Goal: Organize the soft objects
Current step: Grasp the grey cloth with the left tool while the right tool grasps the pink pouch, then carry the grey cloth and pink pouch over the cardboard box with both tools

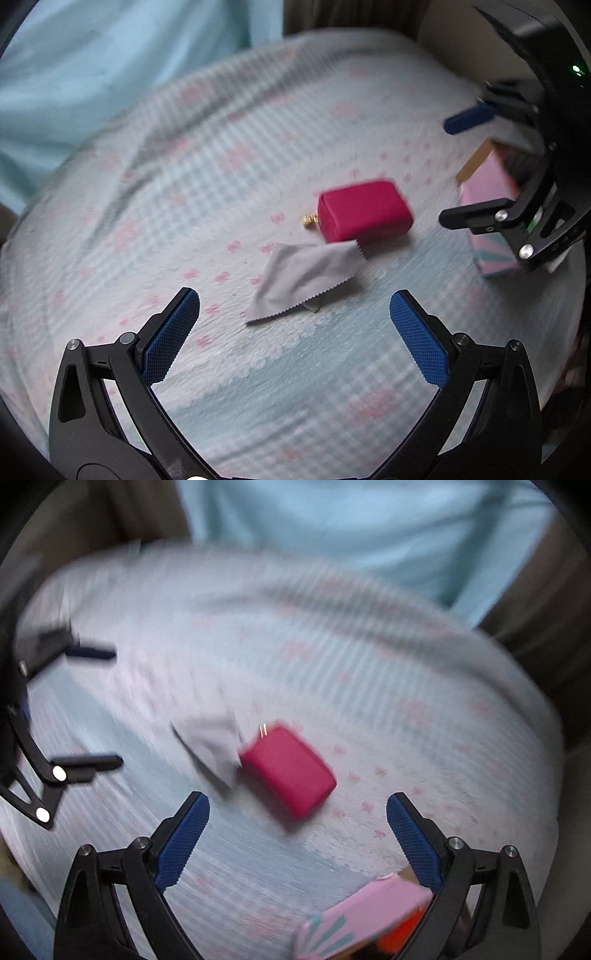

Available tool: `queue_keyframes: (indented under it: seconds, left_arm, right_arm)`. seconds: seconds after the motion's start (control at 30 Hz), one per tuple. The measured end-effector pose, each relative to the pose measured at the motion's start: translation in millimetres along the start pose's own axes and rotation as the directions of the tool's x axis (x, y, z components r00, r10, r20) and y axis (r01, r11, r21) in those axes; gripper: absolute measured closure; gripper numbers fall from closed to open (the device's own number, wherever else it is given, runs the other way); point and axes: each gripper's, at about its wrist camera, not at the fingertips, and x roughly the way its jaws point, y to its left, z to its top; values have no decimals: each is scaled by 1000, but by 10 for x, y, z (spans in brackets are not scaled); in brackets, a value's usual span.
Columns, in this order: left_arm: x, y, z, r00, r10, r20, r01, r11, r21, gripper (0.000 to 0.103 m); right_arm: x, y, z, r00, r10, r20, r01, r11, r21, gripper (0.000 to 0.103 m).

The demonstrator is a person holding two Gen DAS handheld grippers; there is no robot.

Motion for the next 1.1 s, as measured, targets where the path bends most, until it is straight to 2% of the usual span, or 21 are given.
queue_keyframes:
  seconds: [0.03,0.17,0.2,0.43,0.57,0.67,0.7,0.73,0.77,0.8,0.87,0.9,0.93,1.1]
  left_arm:
    - [82,-9,6,1000,-3,-12,3,1000,6,1]
    - [539,-84,36,998,-6,-66,9,998,55,3]
    - [630,-98,37,997,-7,-77,12,998,62,6]
    - [1059,-129,39,991,-23,-130,33,997,72,10]
    - [1253,-159,28,988,-35,-153,47,996,71,11]
    - [1273,-168,20,991,-23,-134,31,998,57,15]
    - [1266,-166,15,992,-16,-128,23,998,53,23]
    - [1253,-160,10,993,-5,-121,11,999,49,34]
    - [1230,-146,9,994,10,-113,-6,999,40,41]
    - [1206,-115,29,994,14,-113,-10,999,30,54]
    - [1165,-58,68,993,-3,-117,2,1000,-1,73]
    - [1147,-48,86,993,-1,-119,0,1000,-9,89]
    - [1133,-48,97,993,-5,-122,4,1000,-13,92]
    - [1044,-84,148,992,-2,-129,0,1000,-17,93]
  right_arm:
    - [195,-1,29,999,3,-47,-5,999,-43,7]
    - [589,11,100,993,5,-119,-25,986,-166,7]
    - [699,18,123,990,8,-141,-35,981,-193,7]
    - [1230,112,165,972,12,-233,-86,947,-308,7]
    - [1429,168,169,965,54,-255,-129,949,-289,8]
    - [1473,168,168,969,80,-235,-141,957,-255,12]
    - [1465,173,186,971,82,-225,-138,959,-248,17]
    - [1446,172,194,974,81,-213,-132,962,-239,20]
    - [1423,162,201,976,84,-203,-131,964,-232,29]
    - [1399,156,203,978,83,-194,-127,966,-226,34]
    - [1350,144,200,980,78,-184,-118,969,-216,39]
    - [1331,151,190,981,74,-179,-112,971,-213,42]
    - [1310,158,173,982,70,-175,-105,973,-204,43]
    - [1130,66,159,984,63,-164,-84,988,-126,54]
